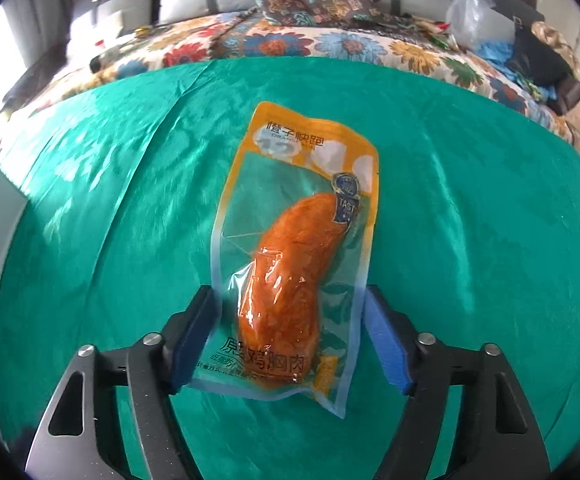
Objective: Organize snacks
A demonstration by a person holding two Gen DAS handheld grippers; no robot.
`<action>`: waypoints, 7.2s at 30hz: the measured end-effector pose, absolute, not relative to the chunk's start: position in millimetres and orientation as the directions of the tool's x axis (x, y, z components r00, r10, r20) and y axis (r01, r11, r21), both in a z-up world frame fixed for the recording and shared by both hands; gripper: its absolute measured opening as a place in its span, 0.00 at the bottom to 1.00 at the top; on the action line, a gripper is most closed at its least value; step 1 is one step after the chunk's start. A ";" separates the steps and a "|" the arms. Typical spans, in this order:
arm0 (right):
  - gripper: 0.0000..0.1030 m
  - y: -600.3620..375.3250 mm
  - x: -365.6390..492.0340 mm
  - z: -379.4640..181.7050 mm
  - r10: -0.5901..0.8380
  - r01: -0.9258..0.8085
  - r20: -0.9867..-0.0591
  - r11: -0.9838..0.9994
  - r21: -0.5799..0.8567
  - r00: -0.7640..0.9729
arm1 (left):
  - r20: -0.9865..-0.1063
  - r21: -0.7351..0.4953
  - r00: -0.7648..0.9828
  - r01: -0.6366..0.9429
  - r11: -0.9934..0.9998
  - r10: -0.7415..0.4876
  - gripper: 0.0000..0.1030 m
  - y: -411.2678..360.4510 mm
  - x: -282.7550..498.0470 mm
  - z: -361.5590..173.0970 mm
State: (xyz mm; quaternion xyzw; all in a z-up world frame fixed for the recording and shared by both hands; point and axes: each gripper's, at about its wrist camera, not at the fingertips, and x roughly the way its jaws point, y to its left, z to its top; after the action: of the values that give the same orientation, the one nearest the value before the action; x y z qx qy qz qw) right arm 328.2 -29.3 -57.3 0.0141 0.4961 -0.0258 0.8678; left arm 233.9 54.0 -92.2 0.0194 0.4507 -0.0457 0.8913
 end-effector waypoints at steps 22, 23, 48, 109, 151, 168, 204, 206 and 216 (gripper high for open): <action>0.60 -79.2 121.4 -37.3 0.081 -0.062 -0.829 0.997 0.056 0.554 | -0.805 -0.007 0.590 0.099 0.995 -0.064 1.00 54.0 234.1 -92.6; 0.52 -78.1 125.9 -44.3 0.084 -0.070 -0.832 0.996 0.054 0.549 | -0.805 -0.007 0.590 0.098 0.995 -0.064 1.00 54.0 234.0 -92.7; 0.87 -74.1 136.4 -83.7 -0.023 -0.005 -0.776 0.999 -0.034 0.630 | -0.805 -0.008 0.590 0.098 0.995 -0.064 1.00 53.8 234.2 -92.8; 0.41 -167.1 82.4 -34.0 0.668 0.123 -0.535 0.560 0.819 0.517 | -0.678 -0.573 0.534 0.047 0.818 -0.505 0.00 154.6 158.0 -19.2; 0.70 244.1 146.6 67.5 0.540 -0.523 -0.754 0.795 0.309 0.375 | -0.598 0.219 0.580 -0.545 0.809 0.553 1.00 352.3 36.7 74.5; 0.74 279.5 93.1 72.6 0.403 -0.604 -0.768 0.797 0.026 0.498 | -0.664 0.137 0.577 -0.532 0.836 0.476 1.00 348.9 19.1 76.3; 0.79 306.2 76.0 94.2 0.365 -0.593 -0.727 0.802 -0.072 0.582 | -0.726 0.024 0.577 -0.521 0.853 0.373 1.00 366.7 4.0 92.9; 0.79 308.2 75.5 95.3 0.371 -0.596 -0.727 0.800 -0.067 0.578 | -0.730 0.011 0.578 -0.525 0.851 0.366 1.00 368.0 3.6 93.5; 0.79 314.8 77.8 97.3 0.379 -0.605 -0.732 0.794 -0.058 0.566 | -0.722 0.027 0.566 -0.552 0.834 0.398 1.00 372.6 1.6 95.1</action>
State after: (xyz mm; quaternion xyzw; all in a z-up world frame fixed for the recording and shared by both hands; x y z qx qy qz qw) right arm 77.8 314.8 97.3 -0.1529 0.3705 0.2822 0.8716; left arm 1.6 372.6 95.1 -0.1010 0.3794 0.2702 0.8791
